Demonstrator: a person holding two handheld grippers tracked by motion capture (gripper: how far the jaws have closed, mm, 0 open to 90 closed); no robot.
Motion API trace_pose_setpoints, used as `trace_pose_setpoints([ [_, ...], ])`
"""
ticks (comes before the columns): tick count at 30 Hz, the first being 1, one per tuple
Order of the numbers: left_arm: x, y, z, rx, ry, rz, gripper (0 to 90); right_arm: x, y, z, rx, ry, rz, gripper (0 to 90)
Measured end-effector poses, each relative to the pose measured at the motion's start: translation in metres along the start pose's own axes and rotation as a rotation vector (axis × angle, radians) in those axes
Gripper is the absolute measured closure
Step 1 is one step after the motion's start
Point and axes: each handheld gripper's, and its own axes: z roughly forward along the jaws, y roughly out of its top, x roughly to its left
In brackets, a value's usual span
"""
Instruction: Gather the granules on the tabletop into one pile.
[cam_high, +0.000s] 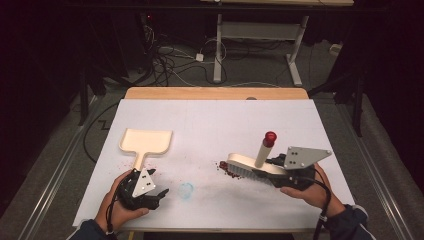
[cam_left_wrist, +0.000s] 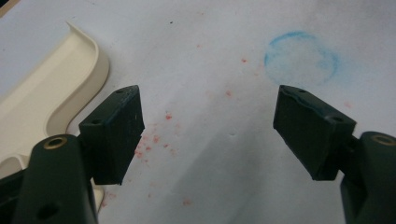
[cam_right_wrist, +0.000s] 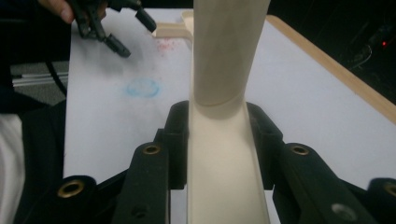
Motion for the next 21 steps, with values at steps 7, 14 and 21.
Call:
trace_pose_setpoints([
  [7, 0.001, 0.001, 0.0, -0.003, 0.013, -0.001, 23.6, 0.01, -0.024, -0.035, 0.066, 0.016, 0.051, 67.4],
  [14, 0.004, 0.0, -0.003, -0.009, 0.018, -0.018, 23.6, 0.007, -0.046, -0.063, 0.15, -0.02, 0.134, 67.4],
  [21, 0.003, 0.001, 0.0, 0.001, 0.015, -0.015, 23.6, -0.015, -0.063, -0.066, 0.219, 0.043, 0.243, 67.4],
])
